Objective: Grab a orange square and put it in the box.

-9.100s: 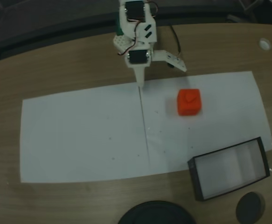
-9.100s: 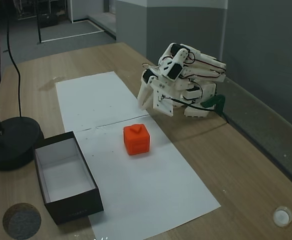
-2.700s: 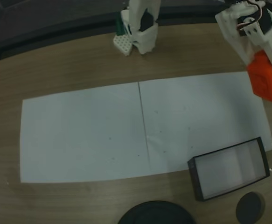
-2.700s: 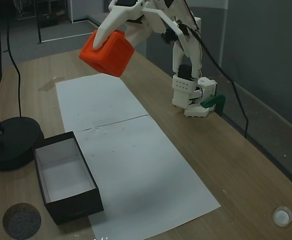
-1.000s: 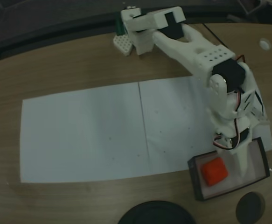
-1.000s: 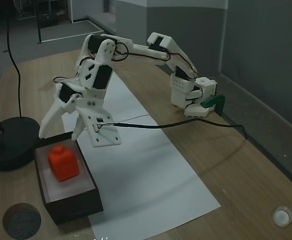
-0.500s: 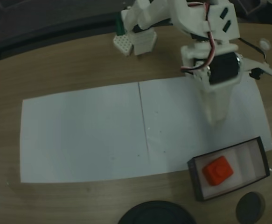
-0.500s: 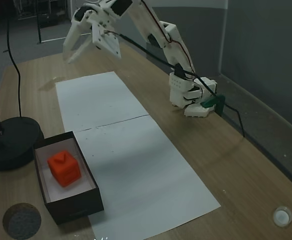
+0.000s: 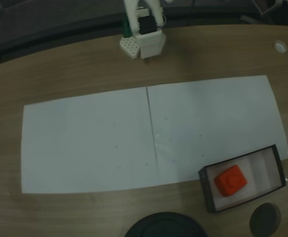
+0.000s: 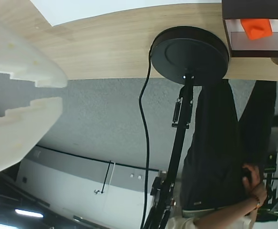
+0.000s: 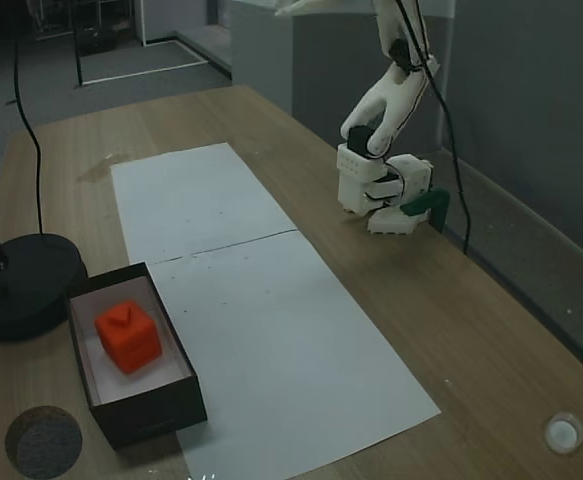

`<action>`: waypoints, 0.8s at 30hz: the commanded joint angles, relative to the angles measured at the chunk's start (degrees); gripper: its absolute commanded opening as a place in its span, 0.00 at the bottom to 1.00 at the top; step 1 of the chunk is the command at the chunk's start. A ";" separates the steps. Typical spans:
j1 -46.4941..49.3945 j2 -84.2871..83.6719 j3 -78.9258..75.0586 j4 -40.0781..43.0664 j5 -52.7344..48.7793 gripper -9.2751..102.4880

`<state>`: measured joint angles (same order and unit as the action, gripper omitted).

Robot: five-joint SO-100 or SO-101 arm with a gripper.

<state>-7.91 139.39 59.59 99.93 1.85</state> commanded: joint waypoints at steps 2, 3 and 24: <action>0.09 11.78 7.03 -1.32 -0.18 0.08; 0.00 14.15 8.88 -1.23 -0.18 0.08; 0.09 42.71 30.23 -1.32 -4.31 0.08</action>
<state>-8.00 181.85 89.82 99.93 -2.29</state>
